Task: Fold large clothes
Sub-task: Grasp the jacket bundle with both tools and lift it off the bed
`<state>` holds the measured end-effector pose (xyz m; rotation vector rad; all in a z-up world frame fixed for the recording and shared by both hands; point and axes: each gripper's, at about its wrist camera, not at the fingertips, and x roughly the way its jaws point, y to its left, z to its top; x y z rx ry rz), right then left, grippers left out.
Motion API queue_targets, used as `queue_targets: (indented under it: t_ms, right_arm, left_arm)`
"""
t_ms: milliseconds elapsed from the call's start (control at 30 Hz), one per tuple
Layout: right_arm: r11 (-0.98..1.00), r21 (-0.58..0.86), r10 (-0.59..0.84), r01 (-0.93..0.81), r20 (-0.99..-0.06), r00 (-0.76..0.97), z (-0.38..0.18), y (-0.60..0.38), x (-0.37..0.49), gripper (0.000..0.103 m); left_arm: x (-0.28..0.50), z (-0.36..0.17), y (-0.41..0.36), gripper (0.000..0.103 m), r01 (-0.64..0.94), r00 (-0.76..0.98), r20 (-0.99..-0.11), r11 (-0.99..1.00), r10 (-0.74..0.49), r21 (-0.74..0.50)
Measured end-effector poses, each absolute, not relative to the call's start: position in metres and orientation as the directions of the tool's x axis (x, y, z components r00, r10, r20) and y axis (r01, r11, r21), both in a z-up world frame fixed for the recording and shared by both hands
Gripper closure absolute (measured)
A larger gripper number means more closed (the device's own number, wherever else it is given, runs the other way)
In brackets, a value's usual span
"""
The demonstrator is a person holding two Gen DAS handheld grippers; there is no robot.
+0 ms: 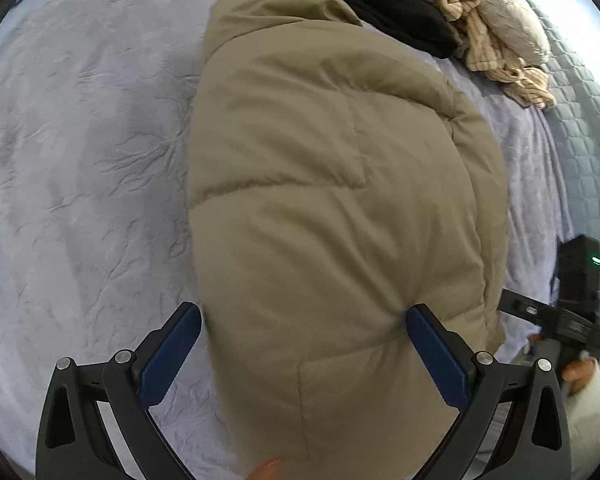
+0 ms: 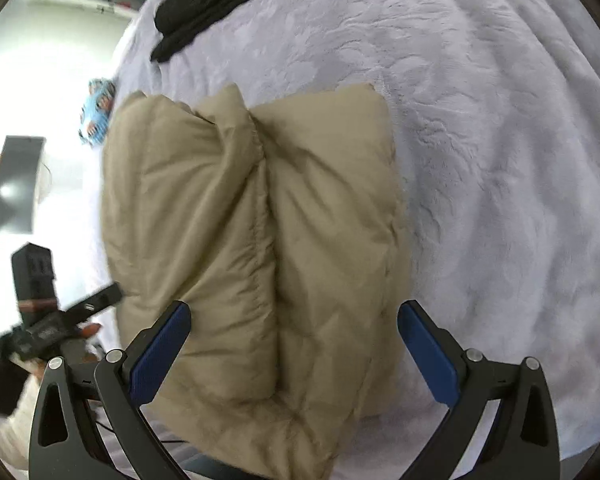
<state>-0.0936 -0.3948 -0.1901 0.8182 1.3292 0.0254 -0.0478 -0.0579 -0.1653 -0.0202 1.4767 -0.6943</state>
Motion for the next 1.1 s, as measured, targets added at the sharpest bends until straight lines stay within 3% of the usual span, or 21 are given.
queue_targets:
  t_ms: [133, 367, 567, 667, 700, 767, 833, 900, 1100]
  right_arm:
    - [0.708, 0.542, 0.483, 0.453, -0.839, 0.25, -0.212, -0.408, -0.086, 0.0]
    - [0.564, 0.702, 0.659, 0.434, -0.7, 0.276, -0.252, -0.423, -0.067, 0.0]
    - [0.448, 0.768, 0.735, 0.458, -0.608, 0.3, -0.282, -0.415, -0.048, 0.0]
    - [0.439, 0.758, 0.725, 0.482, -0.616, 0.308, -0.281, -0.415, -0.048, 0.0]
    - [0.436, 0.756, 0.723, 0.488, -0.617, 0.31, -0.279, -0.414, -0.05, 0.004]
    - [0.414, 0.761, 0.726, 0.5, -0.607, 0.323, -0.276, -0.415, -0.055, 0.02]
    - [0.387, 0.769, 0.727, 0.508, -0.594, 0.345, -0.272, -0.417, -0.059, 0.043]
    - [0.38, 0.782, 0.726, 0.493, -0.583, 0.365, -0.264, -0.416, -0.062, 0.054]
    - [0.38, 0.827, 0.738, 0.414, -0.541, 0.403, -0.232, -0.405, -0.059, 0.06]
  left_arm:
    - [-0.032, -0.178, -0.051, 0.0, 0.384, -0.096, -0.858, 0.776, -0.505, -0.5]
    - [-0.01, -0.216, -0.049, 0.0, 0.289, -0.231, -0.733, 0.675, -0.639, -0.679]
    - [-0.001, -0.242, -0.059, 0.0, 0.204, -0.274, -0.676, 0.645, -0.685, -0.736]
    - [-0.004, -0.233, -0.072, 0.001, 0.247, -0.242, -0.711, 0.666, -0.66, -0.703]
    - [-0.007, -0.226, -0.075, 0.006, 0.275, -0.223, -0.726, 0.672, -0.651, -0.687]
    - [-0.01, -0.215, -0.082, 0.014, 0.309, -0.194, -0.744, 0.68, -0.639, -0.664]
    - [-0.013, -0.204, -0.082, 0.021, 0.33, -0.174, -0.753, 0.683, -0.635, -0.652]
    - [-0.016, -0.191, -0.083, 0.027, 0.347, -0.158, -0.754, 0.679, -0.637, -0.647]
    - [-0.014, -0.144, -0.075, 0.028, 0.384, -0.111, -0.723, 0.642, -0.682, -0.664]
